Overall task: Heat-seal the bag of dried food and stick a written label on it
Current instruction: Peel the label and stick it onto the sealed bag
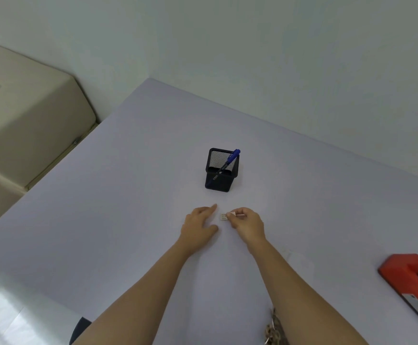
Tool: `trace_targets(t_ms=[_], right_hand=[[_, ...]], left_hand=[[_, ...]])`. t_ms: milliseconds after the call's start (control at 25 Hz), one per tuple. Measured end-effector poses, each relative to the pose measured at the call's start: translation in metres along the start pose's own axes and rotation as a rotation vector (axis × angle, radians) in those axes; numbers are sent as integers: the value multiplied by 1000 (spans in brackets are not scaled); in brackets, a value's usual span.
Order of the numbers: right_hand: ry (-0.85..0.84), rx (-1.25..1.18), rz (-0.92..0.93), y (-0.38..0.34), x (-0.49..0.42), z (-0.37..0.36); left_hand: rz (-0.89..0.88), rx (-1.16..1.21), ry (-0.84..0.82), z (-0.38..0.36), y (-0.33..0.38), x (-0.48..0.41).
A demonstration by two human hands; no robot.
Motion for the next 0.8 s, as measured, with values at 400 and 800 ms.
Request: trace_targets(t_ms=[400, 800], right_hand=[[35, -735, 234, -65, 215, 125], [197, -685, 376, -69, 280, 180]], left_hand=[[-233, 733, 128, 62, 143, 157], [-546, 656, 145, 60, 219, 233]])
Point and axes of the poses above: each hand's wrist, its own x-axis away from the middle knuckle, its own z-axis out of the back of the hand, y = z × x, the point moved 9 cm from there along -x, towards the middle knuckle, and after that the axes turned 4 degrees about x, right-handed, at the moved point
